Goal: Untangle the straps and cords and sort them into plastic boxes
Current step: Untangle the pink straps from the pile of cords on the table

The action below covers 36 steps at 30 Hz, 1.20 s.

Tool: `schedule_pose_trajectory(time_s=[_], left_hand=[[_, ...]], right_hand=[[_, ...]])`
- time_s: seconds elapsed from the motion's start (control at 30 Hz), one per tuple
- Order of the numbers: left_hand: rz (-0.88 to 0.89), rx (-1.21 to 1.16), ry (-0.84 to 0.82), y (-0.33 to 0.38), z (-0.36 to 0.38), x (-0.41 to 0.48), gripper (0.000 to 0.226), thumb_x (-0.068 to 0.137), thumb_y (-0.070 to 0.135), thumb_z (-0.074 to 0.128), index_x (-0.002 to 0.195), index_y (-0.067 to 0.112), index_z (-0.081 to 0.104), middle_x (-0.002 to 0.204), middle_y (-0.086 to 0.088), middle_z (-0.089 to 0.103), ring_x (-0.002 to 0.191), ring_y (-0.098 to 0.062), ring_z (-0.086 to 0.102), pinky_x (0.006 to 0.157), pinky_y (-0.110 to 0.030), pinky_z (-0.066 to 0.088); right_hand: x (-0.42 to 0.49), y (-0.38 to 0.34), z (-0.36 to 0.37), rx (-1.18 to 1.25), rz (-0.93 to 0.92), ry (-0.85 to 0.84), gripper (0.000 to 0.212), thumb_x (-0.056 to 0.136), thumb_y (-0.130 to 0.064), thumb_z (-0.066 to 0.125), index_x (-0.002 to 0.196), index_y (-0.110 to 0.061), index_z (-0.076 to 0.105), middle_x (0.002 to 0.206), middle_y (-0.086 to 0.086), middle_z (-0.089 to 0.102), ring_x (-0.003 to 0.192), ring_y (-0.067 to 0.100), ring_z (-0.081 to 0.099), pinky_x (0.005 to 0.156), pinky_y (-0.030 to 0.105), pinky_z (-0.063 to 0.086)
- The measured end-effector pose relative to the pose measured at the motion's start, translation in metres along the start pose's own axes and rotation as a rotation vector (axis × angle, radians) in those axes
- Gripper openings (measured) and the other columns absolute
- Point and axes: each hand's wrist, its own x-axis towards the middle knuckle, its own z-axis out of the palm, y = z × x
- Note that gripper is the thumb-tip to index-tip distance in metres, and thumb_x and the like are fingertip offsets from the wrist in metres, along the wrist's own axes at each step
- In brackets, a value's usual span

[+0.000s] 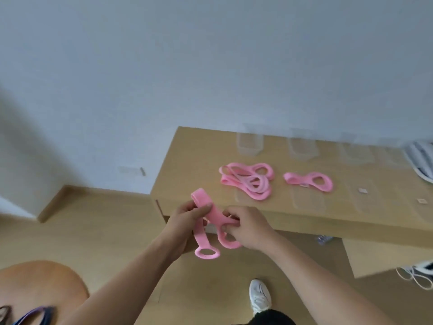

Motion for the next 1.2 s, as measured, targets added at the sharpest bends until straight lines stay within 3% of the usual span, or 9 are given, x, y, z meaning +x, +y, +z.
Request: schedule_pose_trajectory(time_s=[0.13,0.27,0.47,0.63,0.83,1.0,1.07,1.13,1.2], left_hand=[[-0.050,0.167,-0.002,-0.003,0.050,0.035,0.017,0.088,0.024,0.080,0.098,0.011,0.081,0.085,-0.009,0.067,0.070,-0.018,0.055,0.065,-0.031,0.042],[-0.083,0.232,0.031,-0.002,0.110,0.077,0.008,0.086,0.022,0.082,0.088,0.015,0.083,0.072,0.001,0.068,0.060,-0.013,0.055,0.055,-0.025,0.043],[-0.246,0.215,0.081,-0.018,0.194,0.137,0.027,0.089,0.023,0.079,0.108,0.004,0.074,0.090,-0.010,0.070,0.072,-0.024,0.060,0.071,-0.036,0.054],[-0.381,0.206,0.117,-0.027,0.246,0.167,0.030,0.090,0.024,0.080,0.105,-0.002,0.073,0.089,-0.015,0.063,0.074,-0.028,0.056,0.076,-0.039,0.051],[-0.420,0.681,-0.049,-0.015,0.261,0.167,0.015,0.086,-0.003,0.073,0.100,0.003,0.072,0.084,-0.010,0.069,0.055,-0.016,0.066,0.055,-0.022,0.054],[-0.393,0.720,-0.234,0.010,0.274,0.163,0.017,0.086,0.002,0.076,0.101,0.011,0.074,0.093,-0.007,0.071,0.063,-0.013,0.071,0.062,-0.023,0.056],[-0.377,0.614,-0.284,0.024,0.279,0.166,0.017,0.087,0.000,0.075,0.103,0.007,0.074,0.092,-0.009,0.072,0.067,-0.018,0.071,0.067,-0.029,0.058],[-0.364,0.449,-0.340,0.038,0.283,0.170,0.021,0.087,-0.003,0.074,0.107,0.001,0.074,0.087,-0.009,0.072,0.067,-0.022,0.069,0.069,-0.034,0.059],[-0.352,0.265,-0.362,0.052,0.286,0.176,0.025,0.085,-0.007,0.072,0.109,-0.001,0.073,0.088,-0.011,0.072,0.069,-0.023,0.068,0.068,-0.033,0.060]], right_hand=[[-0.006,0.065,-0.032,0.009,0.109,-0.038,0.008,0.079,-0.015,0.064,0.079,-0.023,0.066,0.076,-0.002,0.067,0.070,0.017,0.060,0.060,0.031,0.044],[-0.009,0.134,-0.074,0.280,0.253,0.049,0.013,0.081,-0.015,0.071,0.072,-0.023,0.067,0.060,-0.014,0.059,0.056,0.000,0.049,0.055,0.017,0.037],[0.001,0.224,-0.149,0.835,0.469,0.366,0.019,0.080,-0.001,0.075,0.091,-0.016,0.074,0.079,0.004,0.074,0.070,0.015,0.067,0.064,0.031,0.053],[0.038,0.274,-0.191,0.828,0.473,0.400,0.018,0.085,0.002,0.072,0.096,-0.011,0.076,0.096,0.013,0.075,0.083,0.020,0.067,0.080,0.038,0.056],[0.087,0.303,-0.219,0.712,0.407,0.363,0.027,0.085,0.000,0.067,0.084,-0.025,0.077,0.087,-0.005,0.076,0.084,0.016,0.069,0.072,0.025,0.053],[0.095,0.303,-0.215,0.133,0.322,0.404,0.027,0.087,-0.012,0.063,0.113,-0.017,0.070,0.118,0.003,0.065,0.112,0.024,0.059,0.090,0.030,0.045],[0.088,0.289,-0.211,0.177,0.230,0.484,0.029,0.089,-0.013,0.065,0.117,-0.017,0.068,0.122,0.000,0.062,0.115,0.022,0.056,0.096,0.030,0.044],[0.080,0.270,-0.211,0.536,0.191,0.266,0.013,0.096,-0.022,0.062,0.104,-0.022,0.072,0.103,-0.008,0.068,0.102,0.018,0.065,0.085,0.024,0.050],[0.072,0.251,-0.208,0.924,0.135,-0.099,0.036,0.102,-0.038,0.050,0.085,-0.014,0.070,0.078,0.003,0.066,0.079,0.015,0.067,0.074,0.019,0.051]])
